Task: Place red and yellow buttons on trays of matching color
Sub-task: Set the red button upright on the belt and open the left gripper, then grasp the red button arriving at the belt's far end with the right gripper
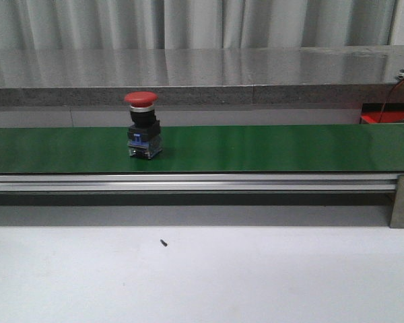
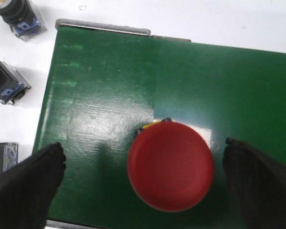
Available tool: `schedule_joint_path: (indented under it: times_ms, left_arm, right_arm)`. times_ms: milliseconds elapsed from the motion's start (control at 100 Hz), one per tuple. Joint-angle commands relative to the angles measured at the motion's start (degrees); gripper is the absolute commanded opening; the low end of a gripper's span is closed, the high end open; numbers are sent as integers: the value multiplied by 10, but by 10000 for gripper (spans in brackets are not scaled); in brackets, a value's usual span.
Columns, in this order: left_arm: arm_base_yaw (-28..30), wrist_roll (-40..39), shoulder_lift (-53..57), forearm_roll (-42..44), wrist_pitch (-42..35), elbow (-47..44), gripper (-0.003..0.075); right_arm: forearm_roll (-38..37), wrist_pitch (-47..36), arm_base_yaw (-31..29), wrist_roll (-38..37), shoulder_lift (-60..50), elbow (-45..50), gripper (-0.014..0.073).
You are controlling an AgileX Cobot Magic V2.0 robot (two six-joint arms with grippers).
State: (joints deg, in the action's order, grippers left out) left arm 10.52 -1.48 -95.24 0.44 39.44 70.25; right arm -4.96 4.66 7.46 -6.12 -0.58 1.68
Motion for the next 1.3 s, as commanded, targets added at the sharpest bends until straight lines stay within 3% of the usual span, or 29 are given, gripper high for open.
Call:
schedule_joint_path:
  times_ms: [0, 230, 370, 590, 860, 1030, 1180, 1290]
  left_arm:
    - [-4, 0, 39, -14, -12, 27, 676]
    - [-11, 19, 107, -31, -3, 49, 662]
    - [-47, 41, 173, -32, -26, 33, 662]
    - [-112, 42, 311, -31, -128, -88, 661]
    - [-118, 38, 487, -38, -202, -261, 640]
    - [-118, 38, 590, -38, -201, -355, 468]
    - [-118, 38, 662, -38, -198, -408, 184]
    - [-118, 38, 704, -38, -187, -422, -17]
  right_arm:
    - [-7, -47, 1, -1, -8, -11, -68]
    - [-7, -47, 1, -1, -8, -11, -68]
    - [-7, -47, 1, -1, -8, -11, -68]
    - [-7, -47, 1, -1, -8, -11, -68]
    - [-7, -79, 1, -1, -8, -11, -68]
    - [-7, -124, 1, -1, -8, -11, -68]
    - [1, -144, 1, -1, -7, -19, -68]
    - [21, -107, 1, -1, -6, -48, -68]
